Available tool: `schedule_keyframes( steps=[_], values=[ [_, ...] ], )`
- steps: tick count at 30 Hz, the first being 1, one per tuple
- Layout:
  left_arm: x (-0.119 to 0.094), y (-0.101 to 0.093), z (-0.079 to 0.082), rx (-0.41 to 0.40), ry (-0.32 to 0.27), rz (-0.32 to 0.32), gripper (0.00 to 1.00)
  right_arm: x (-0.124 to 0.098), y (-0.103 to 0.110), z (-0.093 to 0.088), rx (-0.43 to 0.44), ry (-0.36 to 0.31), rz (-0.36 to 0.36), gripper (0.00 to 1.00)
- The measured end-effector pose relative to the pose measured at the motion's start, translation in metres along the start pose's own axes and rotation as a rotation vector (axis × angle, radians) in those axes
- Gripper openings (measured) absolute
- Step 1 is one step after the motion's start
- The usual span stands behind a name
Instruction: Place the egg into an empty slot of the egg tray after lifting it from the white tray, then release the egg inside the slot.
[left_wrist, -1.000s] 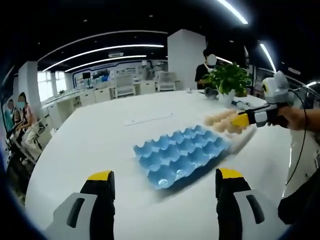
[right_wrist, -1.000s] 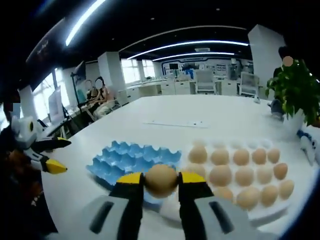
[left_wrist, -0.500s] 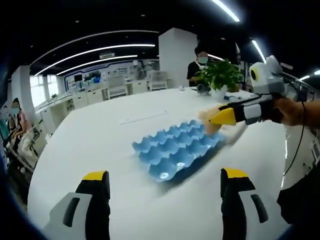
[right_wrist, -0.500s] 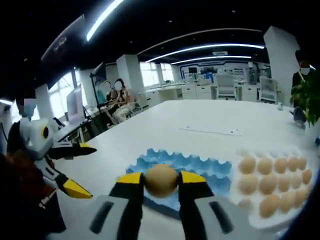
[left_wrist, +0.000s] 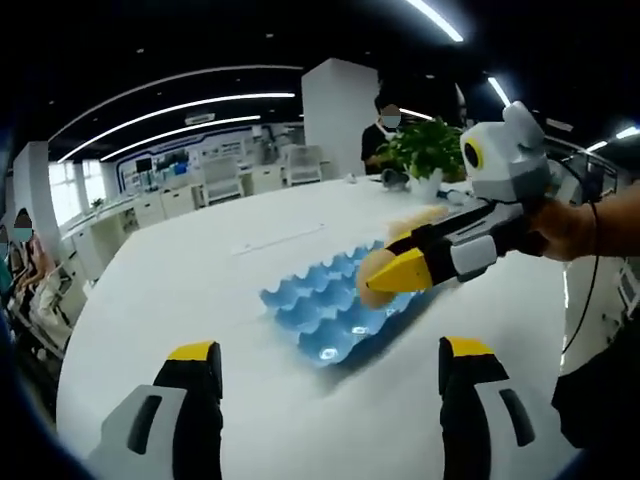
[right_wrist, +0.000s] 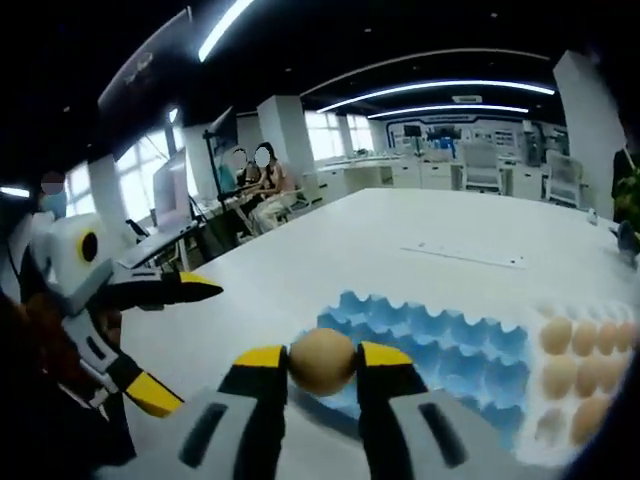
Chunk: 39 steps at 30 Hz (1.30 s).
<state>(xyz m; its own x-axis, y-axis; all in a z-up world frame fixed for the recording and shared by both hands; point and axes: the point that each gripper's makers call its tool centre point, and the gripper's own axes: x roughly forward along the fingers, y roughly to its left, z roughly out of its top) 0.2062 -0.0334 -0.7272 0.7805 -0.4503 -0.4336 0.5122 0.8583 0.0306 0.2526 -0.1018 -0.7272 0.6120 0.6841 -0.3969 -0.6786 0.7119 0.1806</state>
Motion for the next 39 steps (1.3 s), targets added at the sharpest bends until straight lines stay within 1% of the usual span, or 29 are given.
schedule_keyframes(
  steps=[8, 12, 16, 19, 21, 25, 28, 33, 38, 39],
  values=[
    [0.001, 0.004, -0.002, -0.001, 0.002, -0.010, 0.88, 0.017, 0.013, -0.005, -0.030, 0.039, 0.036, 0.26],
    [0.001, 0.004, -0.004, 0.000, 0.003, -0.014, 0.88, 0.029, 0.018, -0.011, -0.041, 0.077, 0.063, 0.26],
    [0.001, 0.003, -0.005, -0.011, 0.004, -0.014, 0.87, 0.037, 0.023, -0.015, -0.056, 0.097, 0.084, 0.26],
    [0.002, 0.004, -0.006, -0.015, 0.007, -0.014, 0.87, 0.044, 0.026, -0.021, -0.087, 0.124, 0.099, 0.26],
    [0.002, 0.004, -0.007, -0.016, 0.009, -0.014, 0.86, 0.048, 0.026, -0.023, -0.092, 0.133, 0.106, 0.27],
    [0.003, 0.007, -0.004, -0.024, 0.003, -0.002, 0.88, 0.053, 0.025, -0.028, -0.093, 0.151, 0.115, 0.27],
    [0.004, 0.008, -0.004, -0.025, 0.007, -0.006, 0.86, 0.054, 0.025, -0.030, -0.103, 0.162, 0.122, 0.27],
    [0.005, 0.008, -0.005, -0.028, 0.011, -0.005, 0.86, 0.056, 0.025, -0.031, -0.123, 0.174, 0.133, 0.27],
    [0.007, 0.004, -0.008, -0.035, 0.030, -0.025, 0.83, 0.058, 0.025, -0.034, -0.156, 0.194, 0.144, 0.27],
    [0.007, 0.004, -0.008, -0.035, 0.030, -0.026, 0.83, 0.059, 0.026, -0.035, -0.181, 0.200, 0.149, 0.27]
  ],
)
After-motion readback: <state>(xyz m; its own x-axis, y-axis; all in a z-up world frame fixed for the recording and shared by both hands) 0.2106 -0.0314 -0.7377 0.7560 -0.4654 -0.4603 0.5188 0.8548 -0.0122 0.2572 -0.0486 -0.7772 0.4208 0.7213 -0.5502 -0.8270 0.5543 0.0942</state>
